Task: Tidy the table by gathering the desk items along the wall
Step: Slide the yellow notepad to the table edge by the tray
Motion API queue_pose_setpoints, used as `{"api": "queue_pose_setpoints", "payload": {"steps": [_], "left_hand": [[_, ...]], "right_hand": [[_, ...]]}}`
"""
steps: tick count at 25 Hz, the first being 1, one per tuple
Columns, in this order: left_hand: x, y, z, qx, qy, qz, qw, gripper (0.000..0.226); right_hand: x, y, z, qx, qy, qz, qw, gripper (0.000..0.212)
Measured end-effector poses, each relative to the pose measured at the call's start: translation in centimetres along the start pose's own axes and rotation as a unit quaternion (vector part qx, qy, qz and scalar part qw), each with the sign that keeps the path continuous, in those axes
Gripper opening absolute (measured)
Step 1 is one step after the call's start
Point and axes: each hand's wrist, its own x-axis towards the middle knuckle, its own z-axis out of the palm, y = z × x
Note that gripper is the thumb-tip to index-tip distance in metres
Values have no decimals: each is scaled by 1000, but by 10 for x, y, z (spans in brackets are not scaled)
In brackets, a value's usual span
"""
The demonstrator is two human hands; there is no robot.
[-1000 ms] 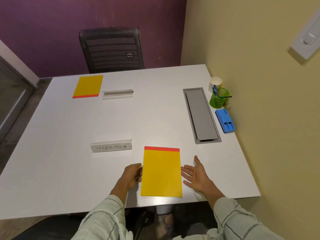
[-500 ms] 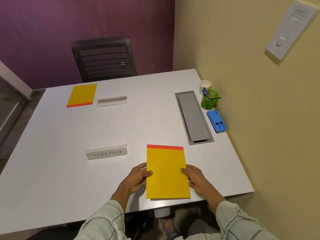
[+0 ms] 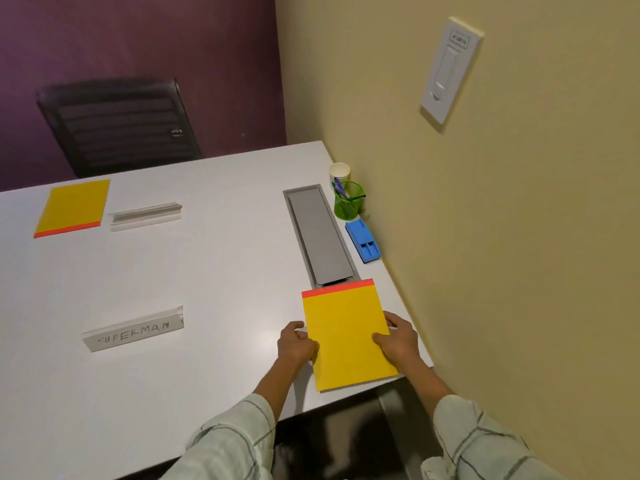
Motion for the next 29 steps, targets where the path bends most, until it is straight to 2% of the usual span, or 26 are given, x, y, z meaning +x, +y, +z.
{"api": "queue_pose_setpoints", "payload": {"steps": [3, 6, 9, 15, 18, 21, 25, 27, 29], "left_hand": [[0, 5, 36, 36, -13, -12, 999, 48], [0, 10, 61, 76, -25, 5, 997, 26], [6, 11, 73, 105, -25, 23, 994, 20], [14, 8, 82, 138, 2, 41, 990, 28], [7, 12, 85, 172, 43, 63, 982, 25], [0, 11, 88, 222, 74, 86, 968, 40], [-8, 9, 93, 273, 61, 100, 955, 29], [-12, 6, 94, 309, 31, 114, 944, 55], [-18, -2, 95, 383, -12, 132, 914, 77]], "right_hand": [[19, 10, -24, -72, 8, 12, 997, 58], [37, 16, -35, -145, -5, 10, 989, 72], [51, 19, -38, -189, -23, -4, 982, 74], [57, 29, -35, -211, -44, -22, 976, 73], [56, 28, -39, -236, -60, -43, 969, 73], [54, 30, -41, -287, -87, -79, 951, 77], [52, 34, -41, -369, -106, -124, 915, 79], [47, 38, -40, -419, -114, -144, 889, 81], [37, 46, -35, -458, -123, -159, 866, 85]]}}
